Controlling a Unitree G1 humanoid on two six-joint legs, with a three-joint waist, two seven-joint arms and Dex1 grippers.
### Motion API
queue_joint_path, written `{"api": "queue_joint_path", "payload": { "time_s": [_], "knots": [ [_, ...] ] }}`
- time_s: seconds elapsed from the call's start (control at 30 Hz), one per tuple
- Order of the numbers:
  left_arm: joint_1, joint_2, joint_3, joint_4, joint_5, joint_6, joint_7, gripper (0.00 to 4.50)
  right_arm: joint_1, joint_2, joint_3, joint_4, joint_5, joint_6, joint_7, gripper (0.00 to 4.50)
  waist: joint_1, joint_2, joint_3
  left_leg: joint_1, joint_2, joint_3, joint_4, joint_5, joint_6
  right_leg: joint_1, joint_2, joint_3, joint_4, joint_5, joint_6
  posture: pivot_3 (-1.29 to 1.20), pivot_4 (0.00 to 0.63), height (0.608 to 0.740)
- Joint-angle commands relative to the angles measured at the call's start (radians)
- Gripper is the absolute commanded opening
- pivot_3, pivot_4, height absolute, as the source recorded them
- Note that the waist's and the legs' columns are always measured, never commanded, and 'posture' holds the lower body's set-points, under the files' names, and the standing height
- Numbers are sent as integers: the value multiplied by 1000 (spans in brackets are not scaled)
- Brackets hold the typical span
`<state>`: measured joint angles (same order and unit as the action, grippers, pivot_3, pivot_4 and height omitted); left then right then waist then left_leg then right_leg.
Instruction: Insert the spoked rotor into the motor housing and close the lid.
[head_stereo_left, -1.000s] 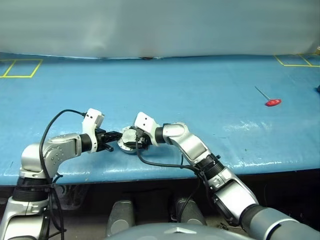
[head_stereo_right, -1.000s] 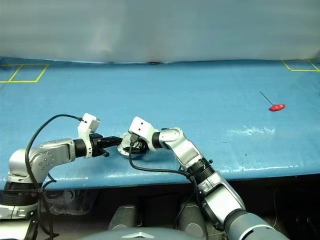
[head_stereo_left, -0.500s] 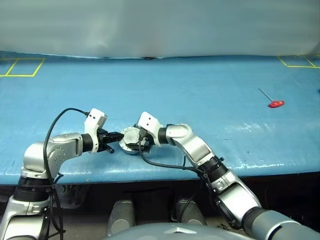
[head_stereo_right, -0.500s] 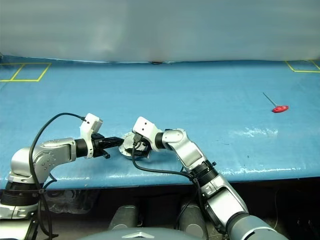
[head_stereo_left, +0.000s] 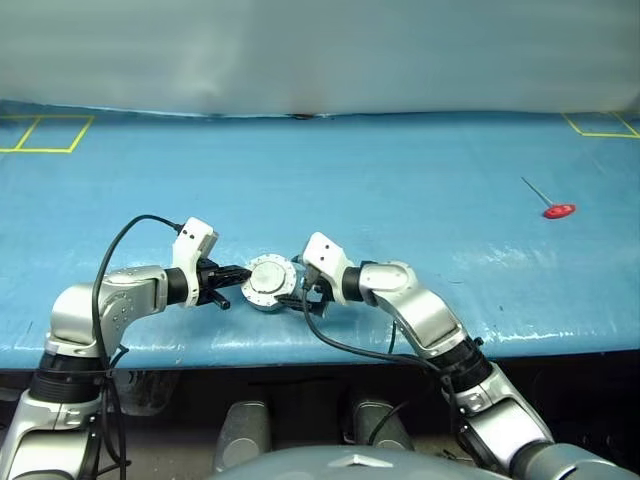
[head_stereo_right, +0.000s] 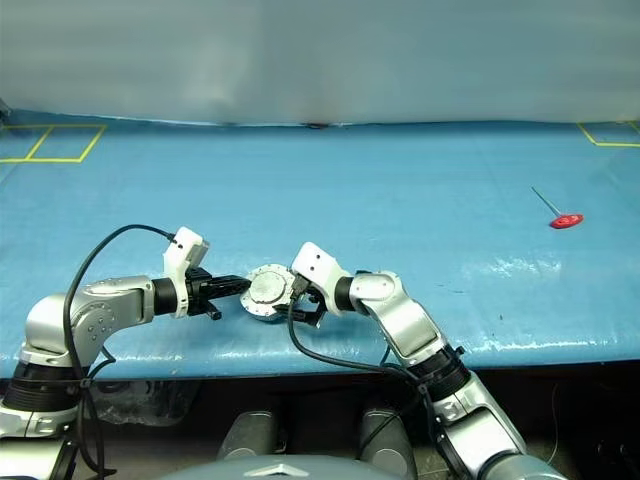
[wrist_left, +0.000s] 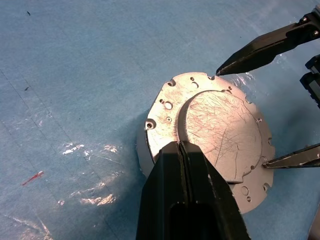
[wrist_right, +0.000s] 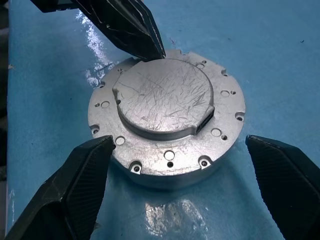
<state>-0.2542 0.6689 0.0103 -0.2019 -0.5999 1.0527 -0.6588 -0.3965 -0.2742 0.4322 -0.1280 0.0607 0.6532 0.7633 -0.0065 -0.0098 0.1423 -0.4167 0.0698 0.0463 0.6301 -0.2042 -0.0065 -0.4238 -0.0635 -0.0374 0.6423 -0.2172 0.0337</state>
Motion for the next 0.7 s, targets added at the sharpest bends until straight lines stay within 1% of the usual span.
{"api": "queue_joint_path", "payload": {
  "time_s": [0.03,0.1,0.2,0.33,0.43,0.5,0.6,0.7],
  "knots": [
    [27,-10,-62,25,24,22,-3,0,48,-44,-3,-56,13,75,-2,4480,1,-1,0,0,0,0,0,0,0,0,0,0,0,0,0,0,150,740],
    [26,-11,-63,26,28,22,-7,0,69,-61,-21,-105,36,101,2,4480,3,-1,0,-1,0,-1,0,0,0,0,0,0,0,0,0,0,150,740],
    [26,-10,-64,25,33,20,-10,0,114,-78,-83,-190,102,145,5,4480,2,-1,0,-2,-1,0,-1,0,0,-2,-1,1,-1,0,0,0,150,740],
    [26,-9,-65,28,39,13,-16,0,170,-28,-198,-256,196,235,-56,4480,6,-2,1,-3,-1,-1,-1,0,0,-2,0,1,-1,0,0,0,150,740],
    [27,-7,-65,28,42,5,-22,0,215,51,-301,-278,259,319,-145,4480,6,-2,1,-3,-1,-1,-1,0,0,-2,0,1,-1,0,0,0,150,740],
    [27,-8,-65,29,45,3,-26,0,232,138,-376,-273,294,395,-229,4480,6,-2,1,-2,-1,-1,-1,0,0,-2,0,1,-1,0,0,0,150,740],
    [27,-11,-65,32,52,-2,-30,0,227,287,-504,-251,369,576,-331,4480,5,-2,1,-2,-1,-1,-1,0,0,-3,0,1,0,0,0,0,150,740],
    [27,-13,-66,33,58,-4,-32,0,203,384,-586,-229,414,708,-386,4480,6,-1,1,-3,-1,-1,-1,0,0,-2,1,1,0,0,0,0,150,740]
  ]
}}
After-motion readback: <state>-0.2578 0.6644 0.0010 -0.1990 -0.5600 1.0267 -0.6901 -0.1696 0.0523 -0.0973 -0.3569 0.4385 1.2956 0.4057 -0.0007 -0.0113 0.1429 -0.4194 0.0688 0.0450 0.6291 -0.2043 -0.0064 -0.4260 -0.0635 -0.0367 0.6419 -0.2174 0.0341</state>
